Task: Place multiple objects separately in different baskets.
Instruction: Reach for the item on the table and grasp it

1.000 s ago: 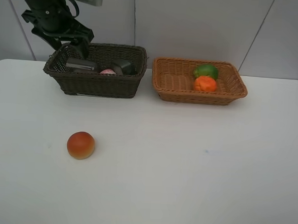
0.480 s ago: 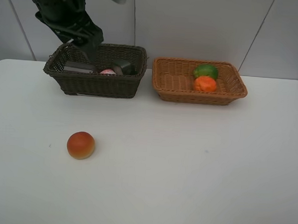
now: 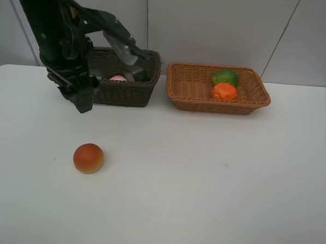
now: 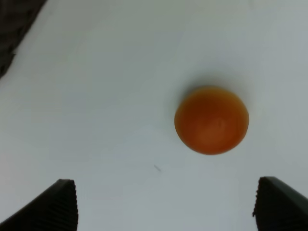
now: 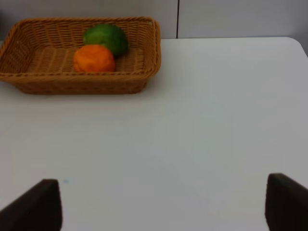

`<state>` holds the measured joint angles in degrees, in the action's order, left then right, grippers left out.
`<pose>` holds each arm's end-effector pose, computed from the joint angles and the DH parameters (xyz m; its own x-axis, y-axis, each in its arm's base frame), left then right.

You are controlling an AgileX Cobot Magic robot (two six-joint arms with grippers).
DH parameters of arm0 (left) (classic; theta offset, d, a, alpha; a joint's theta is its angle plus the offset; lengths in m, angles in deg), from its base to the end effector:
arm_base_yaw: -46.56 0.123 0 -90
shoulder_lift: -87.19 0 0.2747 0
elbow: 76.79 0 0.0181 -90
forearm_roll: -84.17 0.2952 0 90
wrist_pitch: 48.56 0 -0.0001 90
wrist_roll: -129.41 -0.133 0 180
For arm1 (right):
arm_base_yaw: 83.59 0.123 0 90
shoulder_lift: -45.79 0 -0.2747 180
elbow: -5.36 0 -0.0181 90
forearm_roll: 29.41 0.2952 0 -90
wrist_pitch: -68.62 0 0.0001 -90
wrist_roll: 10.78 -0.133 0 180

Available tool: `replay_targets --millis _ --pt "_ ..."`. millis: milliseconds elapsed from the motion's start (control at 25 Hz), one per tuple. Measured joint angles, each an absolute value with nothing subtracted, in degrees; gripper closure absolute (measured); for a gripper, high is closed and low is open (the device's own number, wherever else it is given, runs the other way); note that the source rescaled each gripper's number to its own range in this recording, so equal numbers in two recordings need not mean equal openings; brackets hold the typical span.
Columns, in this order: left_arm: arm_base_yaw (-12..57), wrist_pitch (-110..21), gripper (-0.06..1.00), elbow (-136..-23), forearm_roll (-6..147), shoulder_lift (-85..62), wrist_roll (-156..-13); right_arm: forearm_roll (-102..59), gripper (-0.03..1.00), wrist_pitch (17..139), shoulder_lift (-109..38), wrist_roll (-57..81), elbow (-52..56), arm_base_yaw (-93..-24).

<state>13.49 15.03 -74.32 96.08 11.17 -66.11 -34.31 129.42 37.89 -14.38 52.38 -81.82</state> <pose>0.3304 -0.1858 0.1948 -0.5889 0.8014 -0.1048 0.7685 0.5953 0.2345 0.0789 -0.0075 0.2878 -0.4315 0.0076 -0.9021 0.0455 0.9989 -0.0133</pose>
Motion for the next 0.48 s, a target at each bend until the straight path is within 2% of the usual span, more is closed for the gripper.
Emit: replay_targets --millis 200,480 --pt "13.5 11.6 -0.01 -67.1 95.7 11.2 -71.2 -34.3 0.03 129.4 37.9 -14.4 52.4 -81.8" --pt "13.5 -1.9 -0.01 -57.4 91.1 11.2 -80.0 -34.3 0.03 129.4 37.9 -14.4 52.4 -81.8"
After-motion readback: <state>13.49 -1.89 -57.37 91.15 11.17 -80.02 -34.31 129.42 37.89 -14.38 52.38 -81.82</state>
